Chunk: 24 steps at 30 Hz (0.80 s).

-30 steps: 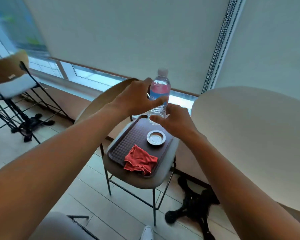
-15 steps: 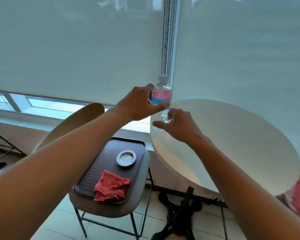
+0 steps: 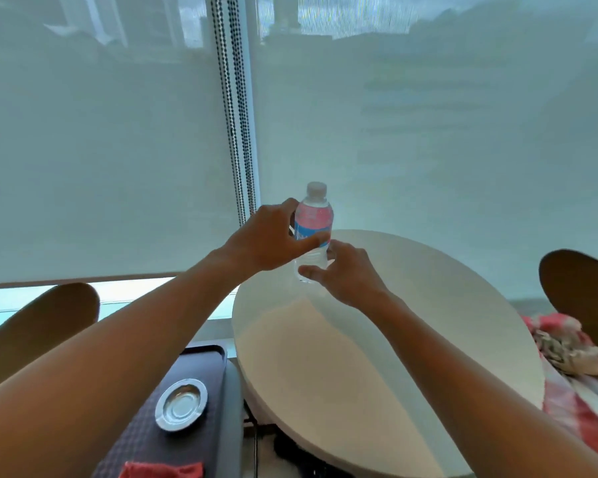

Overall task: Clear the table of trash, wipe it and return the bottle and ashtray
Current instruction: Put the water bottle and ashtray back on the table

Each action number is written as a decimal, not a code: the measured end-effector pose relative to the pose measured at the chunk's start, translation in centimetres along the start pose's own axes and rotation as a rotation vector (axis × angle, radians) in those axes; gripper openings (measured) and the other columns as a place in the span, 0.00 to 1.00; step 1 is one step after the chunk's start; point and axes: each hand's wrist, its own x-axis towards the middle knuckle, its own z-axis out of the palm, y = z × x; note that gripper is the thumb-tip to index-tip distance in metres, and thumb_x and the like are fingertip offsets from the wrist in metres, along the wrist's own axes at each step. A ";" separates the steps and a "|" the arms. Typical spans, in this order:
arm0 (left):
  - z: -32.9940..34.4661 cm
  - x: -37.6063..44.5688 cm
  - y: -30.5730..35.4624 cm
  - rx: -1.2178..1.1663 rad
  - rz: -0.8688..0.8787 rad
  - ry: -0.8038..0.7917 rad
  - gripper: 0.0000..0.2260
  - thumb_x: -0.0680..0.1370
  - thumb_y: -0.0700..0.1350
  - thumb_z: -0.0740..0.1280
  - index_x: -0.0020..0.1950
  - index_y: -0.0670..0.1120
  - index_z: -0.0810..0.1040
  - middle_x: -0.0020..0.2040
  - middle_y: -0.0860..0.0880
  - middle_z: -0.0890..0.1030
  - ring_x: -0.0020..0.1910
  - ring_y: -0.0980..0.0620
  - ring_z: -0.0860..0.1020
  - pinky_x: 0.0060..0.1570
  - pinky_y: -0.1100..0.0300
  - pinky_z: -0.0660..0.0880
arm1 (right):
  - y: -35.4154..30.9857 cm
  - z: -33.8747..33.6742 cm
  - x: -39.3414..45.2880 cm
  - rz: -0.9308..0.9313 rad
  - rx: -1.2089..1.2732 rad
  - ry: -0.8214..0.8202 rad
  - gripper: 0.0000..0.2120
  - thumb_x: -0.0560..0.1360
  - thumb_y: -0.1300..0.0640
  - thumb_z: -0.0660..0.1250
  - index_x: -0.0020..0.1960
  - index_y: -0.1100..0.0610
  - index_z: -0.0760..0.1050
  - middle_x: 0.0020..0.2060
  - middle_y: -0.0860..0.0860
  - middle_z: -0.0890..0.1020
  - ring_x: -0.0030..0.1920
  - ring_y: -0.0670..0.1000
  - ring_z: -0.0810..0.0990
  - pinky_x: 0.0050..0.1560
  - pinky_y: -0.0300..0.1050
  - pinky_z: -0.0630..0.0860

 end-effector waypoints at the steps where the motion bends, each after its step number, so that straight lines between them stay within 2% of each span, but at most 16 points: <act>1: 0.7 0.8 -0.3 -0.016 -0.003 -0.006 0.27 0.72 0.64 0.71 0.59 0.45 0.77 0.47 0.50 0.83 0.40 0.54 0.81 0.43 0.59 0.79 | 0.5 -0.1 0.8 0.019 0.007 0.004 0.22 0.72 0.44 0.75 0.61 0.53 0.79 0.52 0.50 0.84 0.49 0.49 0.82 0.52 0.46 0.78; 7: 4.9 5.2 -2.3 -0.077 -0.100 -0.013 0.30 0.71 0.67 0.70 0.63 0.46 0.77 0.52 0.50 0.84 0.44 0.53 0.83 0.47 0.54 0.81 | 3.5 -0.8 6.3 0.027 -0.012 -0.011 0.22 0.73 0.46 0.75 0.63 0.54 0.78 0.50 0.48 0.81 0.49 0.47 0.78 0.49 0.41 0.71; 11: 7.1 8.2 -3.1 -0.088 -0.165 -0.012 0.29 0.72 0.65 0.71 0.64 0.47 0.77 0.53 0.50 0.84 0.46 0.53 0.83 0.47 0.59 0.78 | 5.7 -0.9 10.3 0.033 -0.018 -0.045 0.22 0.73 0.44 0.75 0.63 0.52 0.78 0.51 0.49 0.83 0.50 0.49 0.81 0.48 0.41 0.72; 14: 8.4 9.8 -3.6 -0.088 -0.215 -0.018 0.27 0.72 0.65 0.71 0.63 0.49 0.78 0.53 0.50 0.84 0.47 0.53 0.83 0.48 0.56 0.78 | 6.9 -0.9 12.4 0.039 -0.006 -0.076 0.22 0.73 0.44 0.74 0.62 0.52 0.78 0.51 0.48 0.83 0.49 0.48 0.81 0.44 0.40 0.72; 24: 10.1 10.5 -3.9 -0.078 -0.299 -0.051 0.28 0.71 0.66 0.72 0.64 0.49 0.77 0.53 0.51 0.84 0.47 0.54 0.83 0.49 0.56 0.79 | 9.0 -0.8 13.9 -0.007 0.036 -0.124 0.19 0.75 0.48 0.74 0.63 0.52 0.78 0.47 0.44 0.78 0.49 0.45 0.76 0.47 0.38 0.67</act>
